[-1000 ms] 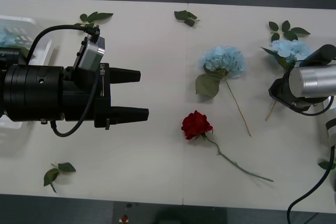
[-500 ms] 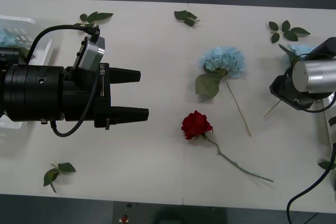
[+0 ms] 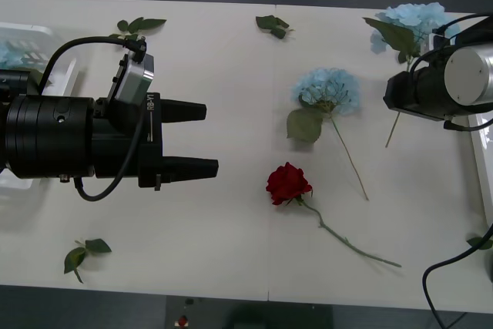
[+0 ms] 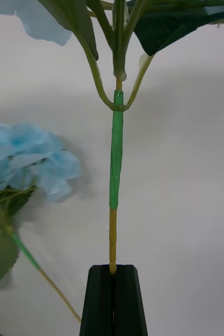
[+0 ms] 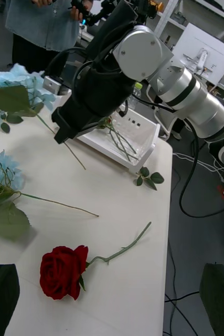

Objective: Put the red flowers into the right box and the blue flowers into the left box

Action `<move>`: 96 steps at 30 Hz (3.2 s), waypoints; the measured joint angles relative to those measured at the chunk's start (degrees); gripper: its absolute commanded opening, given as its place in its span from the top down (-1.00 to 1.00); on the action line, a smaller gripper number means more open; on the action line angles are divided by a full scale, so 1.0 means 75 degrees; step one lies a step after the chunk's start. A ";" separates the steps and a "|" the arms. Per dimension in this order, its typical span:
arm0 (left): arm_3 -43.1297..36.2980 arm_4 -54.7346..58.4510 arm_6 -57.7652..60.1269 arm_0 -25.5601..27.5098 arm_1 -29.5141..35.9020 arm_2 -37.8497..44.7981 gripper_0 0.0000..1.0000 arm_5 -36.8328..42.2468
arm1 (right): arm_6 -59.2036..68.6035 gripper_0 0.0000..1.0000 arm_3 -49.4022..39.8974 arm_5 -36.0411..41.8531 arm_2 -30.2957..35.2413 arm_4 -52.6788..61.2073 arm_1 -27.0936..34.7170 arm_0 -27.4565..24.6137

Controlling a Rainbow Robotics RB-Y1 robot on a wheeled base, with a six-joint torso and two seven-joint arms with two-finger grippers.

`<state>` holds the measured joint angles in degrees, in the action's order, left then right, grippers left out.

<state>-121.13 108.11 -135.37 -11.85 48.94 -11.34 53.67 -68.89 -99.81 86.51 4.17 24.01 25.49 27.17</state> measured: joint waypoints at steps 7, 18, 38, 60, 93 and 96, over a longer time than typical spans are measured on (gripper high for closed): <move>-0.0001 0.0000 0.0000 0.0000 0.0000 0.0000 -1.00 0.0000 | -0.1560 1.00 -0.0472 -0.0561 0.0330 0.1777 -0.0003 0.0000; -0.0002 0.0000 0.0000 0.0000 0.0000 0.0000 -1.00 0.0000 | -0.3837 1.00 -0.0631 -0.1341 0.0839 0.5313 -0.0027 0.0000; -0.0006 0.0001 0.0000 0.0000 0.0000 0.0000 -1.00 0.0000 | -0.5067 1.00 -0.0635 -0.3797 -0.0665 0.8814 -0.0686 0.0202; -0.0006 0.0001 0.0000 0.0000 0.0000 0.0000 -1.00 0.0000 | -0.5066 1.00 -0.0635 -0.4050 -0.1142 0.9211 -0.0687 0.0299; 0.0587 0.0446 0.0019 -0.0056 -0.0590 -0.0142 -1.00 -0.0387 | -0.5066 1.00 -0.0635 -0.4037 -0.1143 0.9211 -0.0687 0.0298; 0.0866 0.0411 0.0512 -0.0591 -0.0590 -0.0142 -1.00 -0.0387 | -0.5066 1.00 -0.0635 -0.4037 -0.1143 0.9211 -0.0687 0.0298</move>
<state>-114.63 111.20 -131.53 -16.28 44.52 -12.40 50.76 -106.88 -104.57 56.23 -4.41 93.09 20.34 29.40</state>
